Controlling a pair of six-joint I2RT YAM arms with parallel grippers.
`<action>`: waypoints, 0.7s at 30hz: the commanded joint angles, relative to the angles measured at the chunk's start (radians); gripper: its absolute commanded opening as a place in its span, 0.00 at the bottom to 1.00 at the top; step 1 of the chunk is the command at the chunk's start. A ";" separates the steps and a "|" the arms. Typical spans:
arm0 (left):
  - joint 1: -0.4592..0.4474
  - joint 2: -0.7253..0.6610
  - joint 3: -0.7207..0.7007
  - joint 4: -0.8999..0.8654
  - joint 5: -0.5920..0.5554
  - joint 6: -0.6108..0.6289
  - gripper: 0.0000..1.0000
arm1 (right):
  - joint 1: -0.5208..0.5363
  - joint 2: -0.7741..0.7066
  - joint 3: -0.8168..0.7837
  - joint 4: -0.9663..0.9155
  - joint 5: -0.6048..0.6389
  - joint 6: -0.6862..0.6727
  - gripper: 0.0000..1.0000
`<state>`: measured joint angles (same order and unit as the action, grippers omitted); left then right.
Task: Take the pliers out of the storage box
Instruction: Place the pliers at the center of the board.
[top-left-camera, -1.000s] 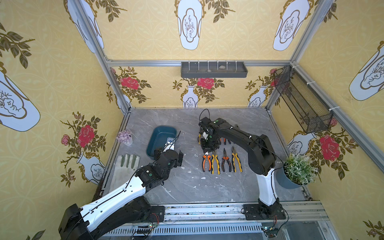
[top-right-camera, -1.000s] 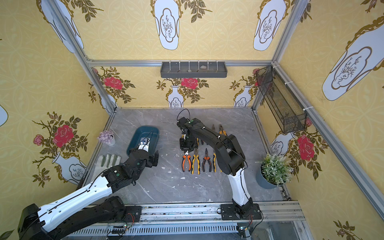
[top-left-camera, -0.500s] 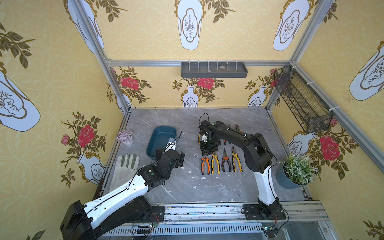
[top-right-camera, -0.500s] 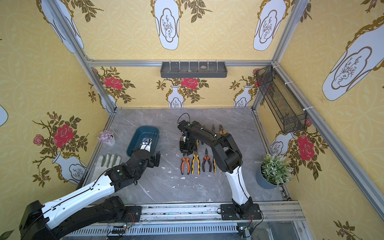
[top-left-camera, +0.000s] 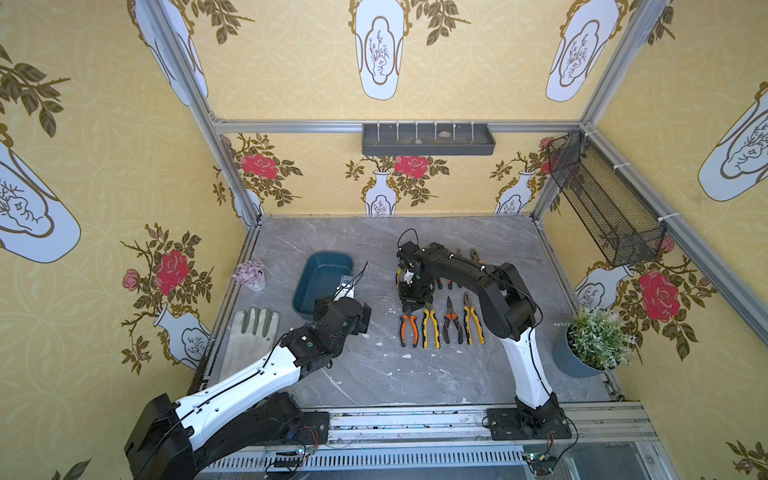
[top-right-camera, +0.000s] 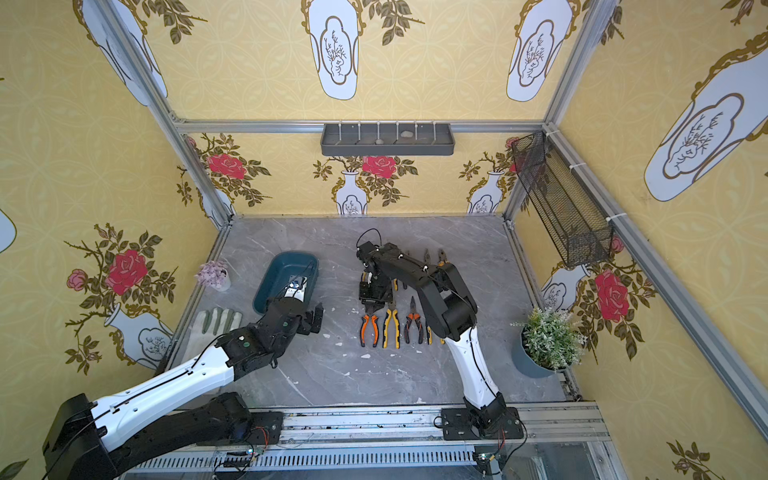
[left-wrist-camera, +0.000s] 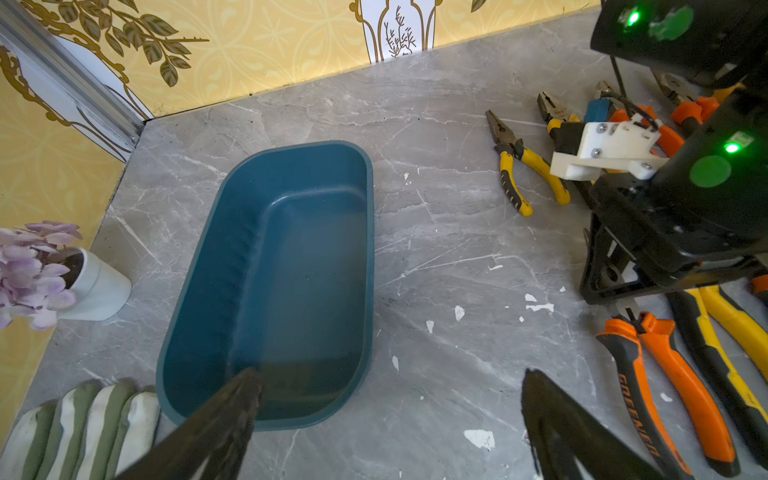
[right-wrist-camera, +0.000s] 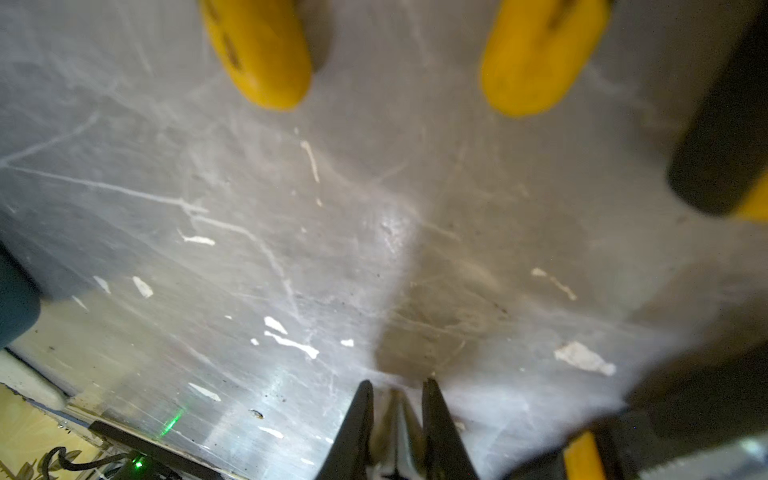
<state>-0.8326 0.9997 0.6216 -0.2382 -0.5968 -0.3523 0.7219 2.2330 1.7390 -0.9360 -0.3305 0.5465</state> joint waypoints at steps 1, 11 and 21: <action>0.007 0.007 0.006 0.023 0.015 -0.003 0.99 | 0.001 0.010 0.019 0.019 -0.002 0.007 0.22; 0.021 0.007 0.000 0.025 0.028 -0.013 0.99 | 0.005 0.024 0.011 0.019 -0.002 0.007 0.28; 0.025 0.010 -0.003 0.027 0.032 -0.013 0.99 | 0.011 0.024 0.001 0.022 0.005 0.006 0.26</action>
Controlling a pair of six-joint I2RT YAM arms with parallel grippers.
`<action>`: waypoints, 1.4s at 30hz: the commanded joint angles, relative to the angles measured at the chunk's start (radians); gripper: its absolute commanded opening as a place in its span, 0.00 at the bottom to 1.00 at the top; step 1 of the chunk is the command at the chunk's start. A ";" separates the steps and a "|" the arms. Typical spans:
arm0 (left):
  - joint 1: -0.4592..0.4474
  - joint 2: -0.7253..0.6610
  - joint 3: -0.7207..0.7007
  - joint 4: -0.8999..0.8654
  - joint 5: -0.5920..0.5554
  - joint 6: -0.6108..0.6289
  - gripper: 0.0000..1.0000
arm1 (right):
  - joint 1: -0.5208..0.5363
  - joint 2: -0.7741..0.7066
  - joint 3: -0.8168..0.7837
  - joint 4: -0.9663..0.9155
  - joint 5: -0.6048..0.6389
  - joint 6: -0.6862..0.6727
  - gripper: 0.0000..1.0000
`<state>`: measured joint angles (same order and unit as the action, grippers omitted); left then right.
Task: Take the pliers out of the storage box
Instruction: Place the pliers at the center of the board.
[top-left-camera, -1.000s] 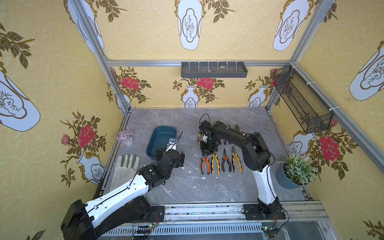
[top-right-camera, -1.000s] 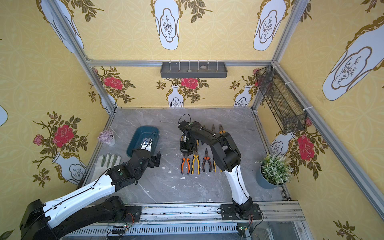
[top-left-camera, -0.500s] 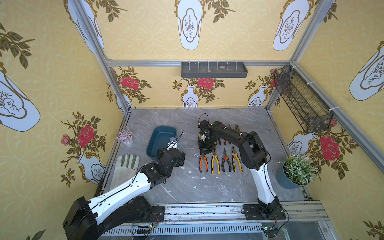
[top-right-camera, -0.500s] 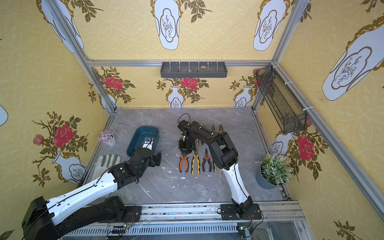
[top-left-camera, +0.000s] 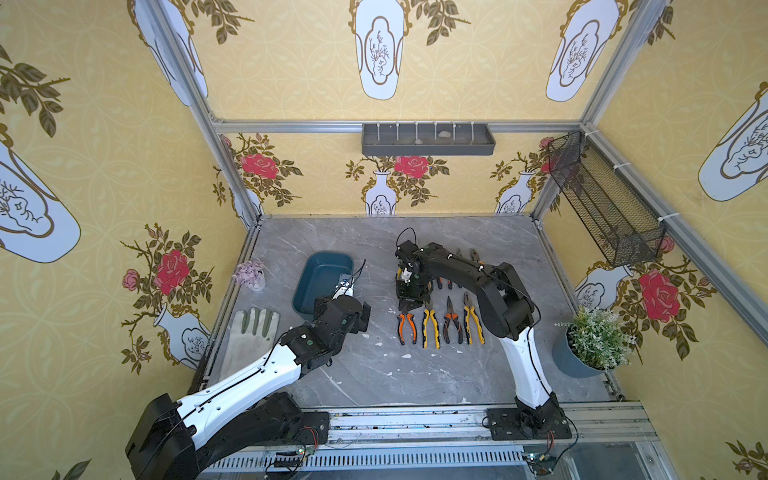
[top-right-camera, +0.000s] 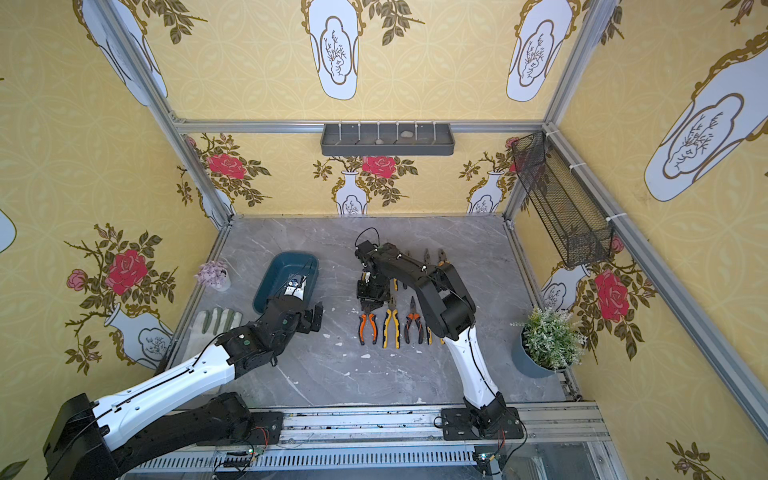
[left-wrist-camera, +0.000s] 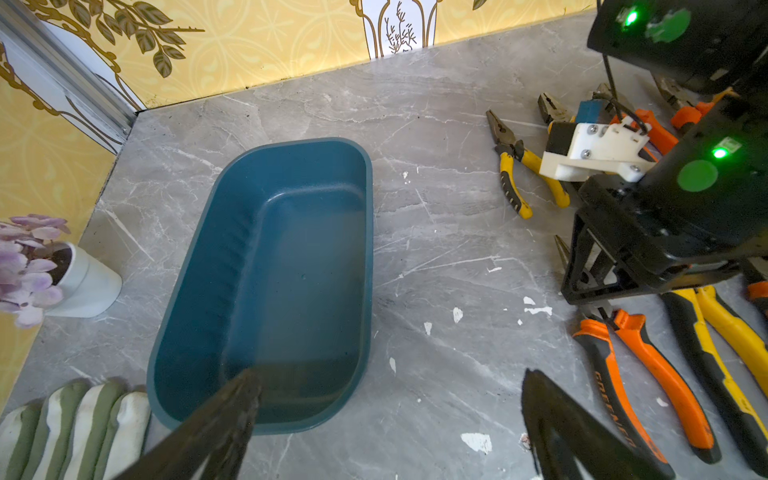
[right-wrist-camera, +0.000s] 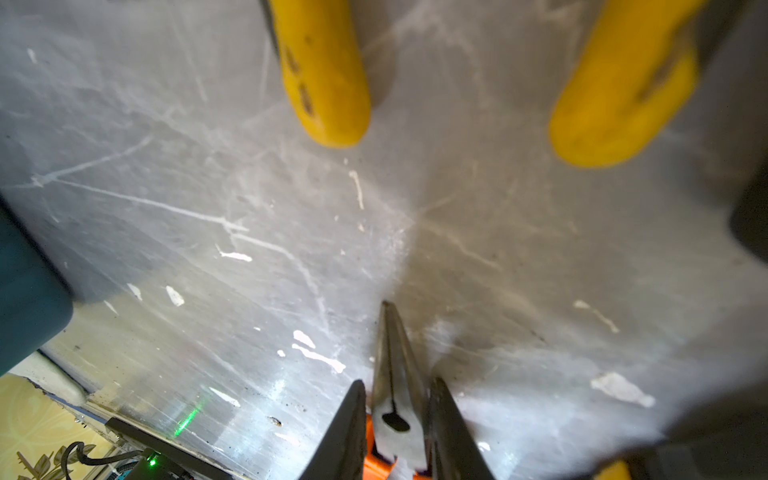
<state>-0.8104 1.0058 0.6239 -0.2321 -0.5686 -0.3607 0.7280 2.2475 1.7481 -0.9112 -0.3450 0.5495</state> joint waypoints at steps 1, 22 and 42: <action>0.002 0.004 -0.006 0.020 0.004 -0.005 0.99 | 0.006 0.008 -0.009 -0.003 0.022 0.004 0.25; 0.005 0.004 -0.006 0.021 0.005 -0.010 0.99 | 0.002 -0.054 -0.053 -0.001 0.075 0.024 0.19; 0.005 0.011 -0.003 0.020 0.006 -0.009 0.99 | 0.000 -0.055 -0.062 0.009 0.071 0.030 0.32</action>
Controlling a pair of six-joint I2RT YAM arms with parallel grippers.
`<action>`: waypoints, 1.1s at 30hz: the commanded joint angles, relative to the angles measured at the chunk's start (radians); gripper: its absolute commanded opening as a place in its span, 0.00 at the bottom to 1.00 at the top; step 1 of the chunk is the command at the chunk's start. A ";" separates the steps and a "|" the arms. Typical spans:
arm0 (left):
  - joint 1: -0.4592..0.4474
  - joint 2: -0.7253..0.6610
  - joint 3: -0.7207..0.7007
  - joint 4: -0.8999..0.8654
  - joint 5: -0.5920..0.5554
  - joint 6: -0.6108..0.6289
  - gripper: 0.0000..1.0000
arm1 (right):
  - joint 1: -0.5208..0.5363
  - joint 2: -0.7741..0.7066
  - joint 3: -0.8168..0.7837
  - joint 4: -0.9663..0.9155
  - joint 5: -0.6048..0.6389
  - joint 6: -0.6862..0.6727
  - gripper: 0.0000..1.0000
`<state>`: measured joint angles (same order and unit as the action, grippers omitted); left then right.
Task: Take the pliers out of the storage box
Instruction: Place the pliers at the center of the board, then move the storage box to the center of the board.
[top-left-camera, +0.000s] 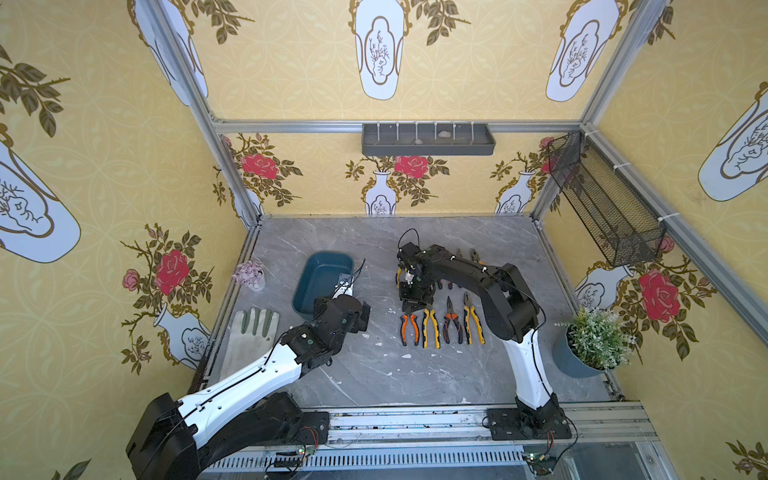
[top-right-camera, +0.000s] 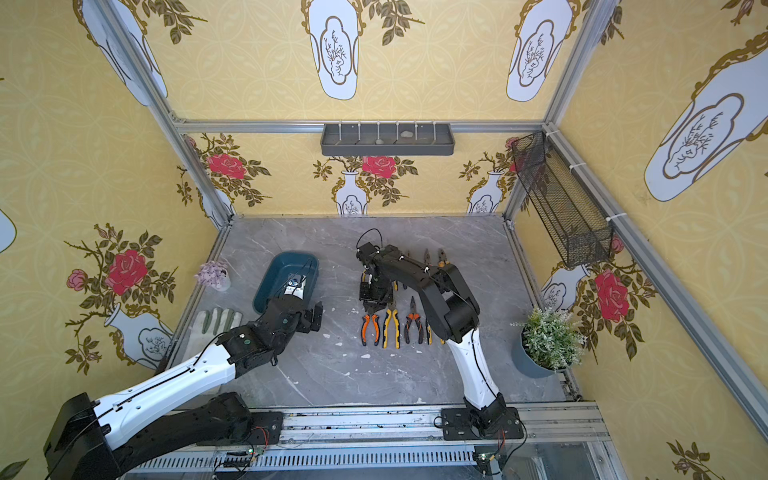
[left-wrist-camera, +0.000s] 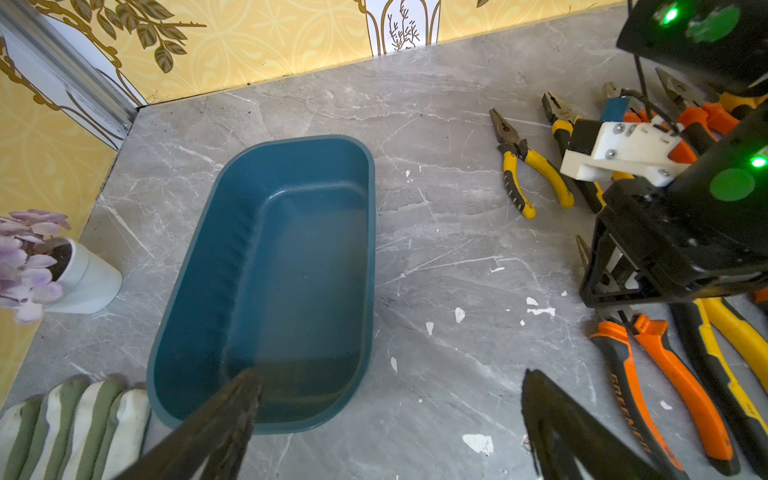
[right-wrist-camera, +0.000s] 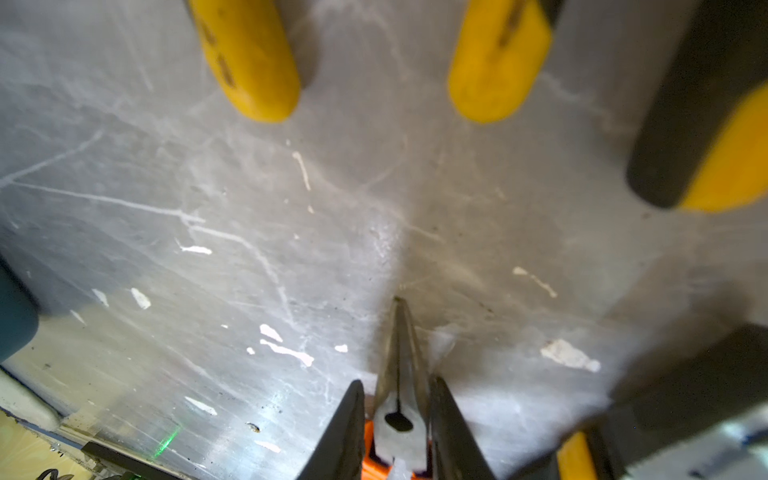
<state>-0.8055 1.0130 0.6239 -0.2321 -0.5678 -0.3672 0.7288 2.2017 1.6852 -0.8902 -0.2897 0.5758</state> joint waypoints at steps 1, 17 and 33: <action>0.002 0.007 -0.002 0.019 0.003 -0.003 0.99 | 0.000 -0.010 0.002 -0.012 0.015 0.004 0.34; 0.637 0.272 0.363 -0.379 0.266 -0.016 0.80 | -0.001 -0.276 -0.005 -0.042 0.170 -0.014 0.40; 0.765 0.769 0.662 -0.482 0.372 0.186 0.66 | -0.093 -0.492 -0.322 0.137 0.058 -0.040 0.41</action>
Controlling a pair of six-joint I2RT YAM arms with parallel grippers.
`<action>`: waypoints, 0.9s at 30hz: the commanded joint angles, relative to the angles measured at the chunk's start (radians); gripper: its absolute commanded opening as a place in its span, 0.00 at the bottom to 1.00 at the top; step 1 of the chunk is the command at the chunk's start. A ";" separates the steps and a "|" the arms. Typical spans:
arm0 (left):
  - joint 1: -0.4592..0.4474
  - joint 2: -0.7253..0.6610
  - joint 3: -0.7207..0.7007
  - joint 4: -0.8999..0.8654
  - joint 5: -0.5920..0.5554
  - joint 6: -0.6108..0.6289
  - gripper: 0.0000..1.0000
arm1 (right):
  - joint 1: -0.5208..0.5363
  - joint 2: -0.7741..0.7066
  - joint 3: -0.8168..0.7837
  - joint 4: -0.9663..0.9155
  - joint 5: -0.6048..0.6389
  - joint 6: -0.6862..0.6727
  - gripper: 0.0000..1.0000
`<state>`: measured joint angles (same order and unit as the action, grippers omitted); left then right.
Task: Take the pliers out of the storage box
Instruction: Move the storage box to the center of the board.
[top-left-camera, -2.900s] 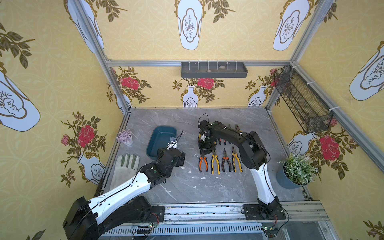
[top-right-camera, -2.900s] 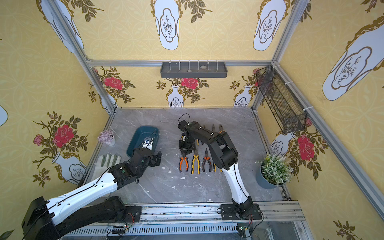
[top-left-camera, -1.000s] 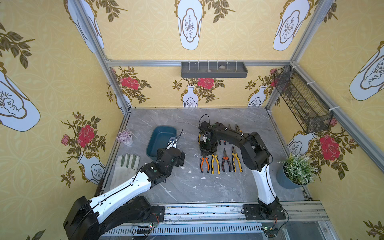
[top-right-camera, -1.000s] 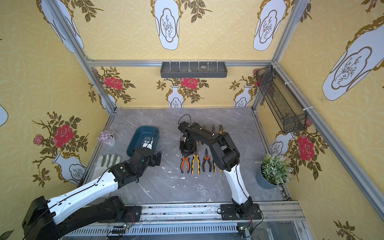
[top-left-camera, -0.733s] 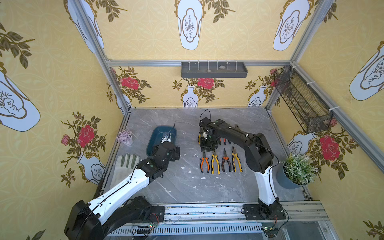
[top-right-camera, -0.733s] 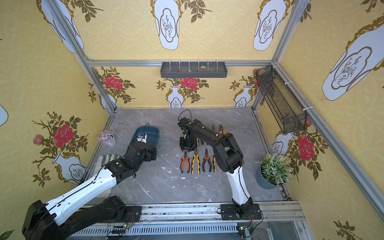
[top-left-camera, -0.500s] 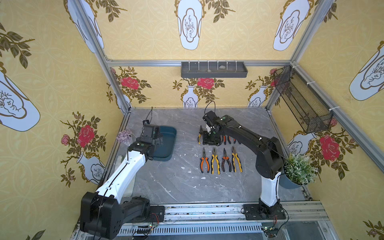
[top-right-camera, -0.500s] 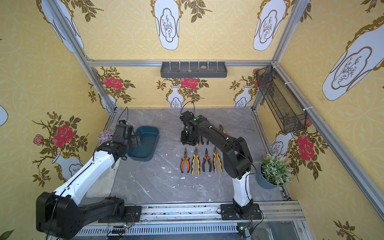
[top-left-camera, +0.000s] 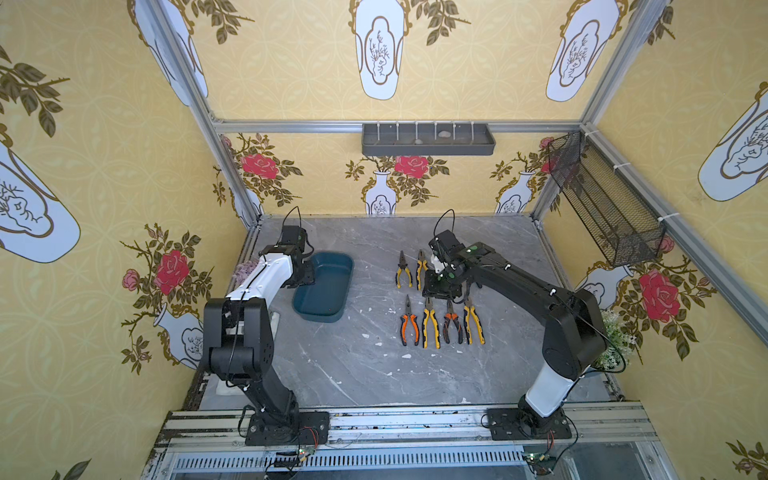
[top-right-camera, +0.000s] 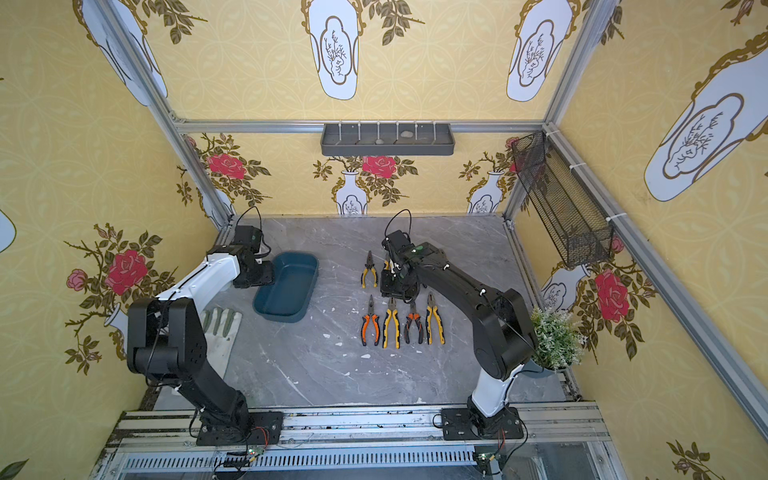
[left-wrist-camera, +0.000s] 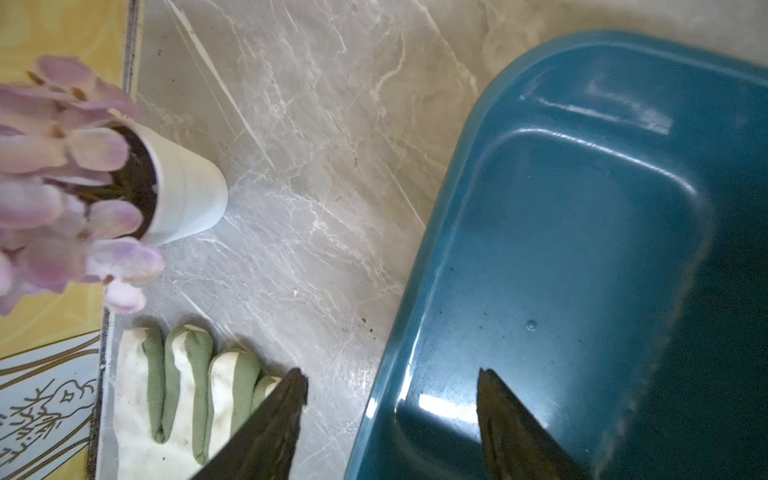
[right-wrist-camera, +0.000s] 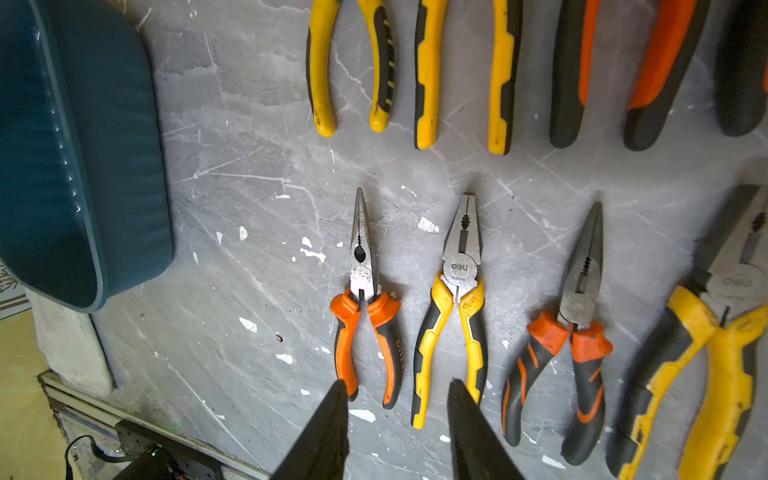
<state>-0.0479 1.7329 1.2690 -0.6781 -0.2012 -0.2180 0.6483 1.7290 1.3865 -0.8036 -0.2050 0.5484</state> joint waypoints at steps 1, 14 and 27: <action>0.011 0.076 0.028 -0.042 0.018 0.045 0.65 | -0.020 -0.027 -0.035 0.055 -0.031 -0.012 0.41; 0.014 0.105 0.020 -0.017 0.143 0.077 0.11 | -0.044 -0.063 -0.095 0.070 -0.042 -0.010 0.41; -0.083 0.071 0.032 -0.021 0.178 0.026 0.03 | -0.045 -0.065 -0.097 0.066 -0.037 -0.002 0.41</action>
<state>-0.1097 1.8046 1.2945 -0.6884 -0.0395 -0.1635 0.6044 1.6737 1.2911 -0.7464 -0.2501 0.5465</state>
